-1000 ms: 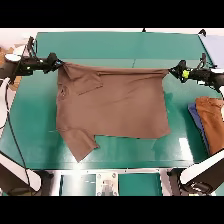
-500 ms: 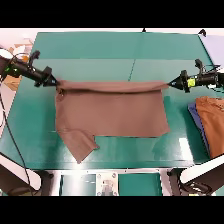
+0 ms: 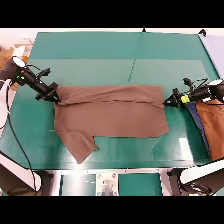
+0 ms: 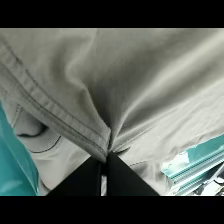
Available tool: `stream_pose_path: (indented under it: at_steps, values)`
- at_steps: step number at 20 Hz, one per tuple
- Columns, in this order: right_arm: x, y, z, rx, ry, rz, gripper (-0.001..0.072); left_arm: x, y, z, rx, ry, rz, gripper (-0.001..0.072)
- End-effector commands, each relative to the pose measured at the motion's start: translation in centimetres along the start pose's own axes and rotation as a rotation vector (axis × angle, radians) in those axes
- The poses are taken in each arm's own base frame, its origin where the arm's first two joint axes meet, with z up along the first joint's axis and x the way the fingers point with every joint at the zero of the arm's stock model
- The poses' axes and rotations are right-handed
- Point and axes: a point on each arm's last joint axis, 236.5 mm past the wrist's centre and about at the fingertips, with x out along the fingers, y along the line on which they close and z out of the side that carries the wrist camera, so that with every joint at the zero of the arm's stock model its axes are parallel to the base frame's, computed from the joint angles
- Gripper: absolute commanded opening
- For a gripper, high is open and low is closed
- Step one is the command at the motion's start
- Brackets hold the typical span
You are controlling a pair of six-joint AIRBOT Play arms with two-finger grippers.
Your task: Fold the shirts.
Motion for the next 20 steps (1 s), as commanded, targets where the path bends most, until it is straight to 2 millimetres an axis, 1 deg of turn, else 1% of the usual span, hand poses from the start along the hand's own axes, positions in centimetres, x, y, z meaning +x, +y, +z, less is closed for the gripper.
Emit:
stream_pose_path:
  at_steps: [1, 2, 3, 4, 6, 8, 9, 12, 14, 15, 18, 20]
  values:
    - [-0.3, -0.6, 0.4, -0.01, -0.018, -0.036, 0.0011, 0.1, 0.4, -1.3, 0.006, 0.056, 0.019, 0.0033]
    - [-1.0, -0.6, 1.0, -0.011, -0.037, -0.042, 0.0011, -0.5, 0.8, -1.3, 0.015, 0.052, 0.034, 0.0032]
    - [-1.5, -0.4, 1.6, -0.007, -0.055, -0.045, 0.0011, -1.6, 1.2, -0.7, 0.01, 0.019, 0.048, 0.0032]
    - [-1.9, -0.2, 1.9, -0.011, -0.065, -0.045, 0.0011, -2.8, 1.3, 0.0, 0.009, -0.019, 0.041, 0.0032]
    - [-2.1, -0.1, 2.1, -0.016, -0.071, -0.046, 0.0011, -5.0, 0.8, 0.7, 0.018, -0.07, 0.018, 0.0032]
    - [-2.0, 0.0, 1.8, -0.016, -0.057, -0.043, 0.0011, -6.0, -0.3, 1.2, 0.042, -0.102, -0.002, 0.0032]
    - [-2.0, 0.0, 1.7, -0.016, -0.053, -0.042, 0.0011, -6.1, -0.3, 1.2, 0.044, -0.101, -0.002, 0.0032]
    - [-2.0, 0.0, 1.6, -0.016, -0.051, -0.042, 0.0011, -6.1, 0.3, 1.1, 0.037, -0.098, 0.023, 0.0032]
    - [-1.5, 0.3, 1.4, -0.022, -0.039, -0.044, 0.0011, -5.5, 0.4, 1.0, 0.031, -0.084, 0.024, 0.0032]
    - [-1.2, 0.3, 1.2, -0.023, -0.03, -0.044, 0.0011, -4.8, 0.5, 0.9, 0.026, -0.074, 0.023, 0.0033]
    - [-0.2, 0.6, 0.6, -0.028, -0.007, -0.048, 0.0011, -2.0, 0.7, 0.5, 0.016, -0.034, 0.023, 0.0033]
    - [-0.1, 0.8, 0.5, -0.035, -0.003, -0.048, 0.0014, -1.0, 0.9, 0.2, -0.001, -0.017, 0.022, 0.0035]
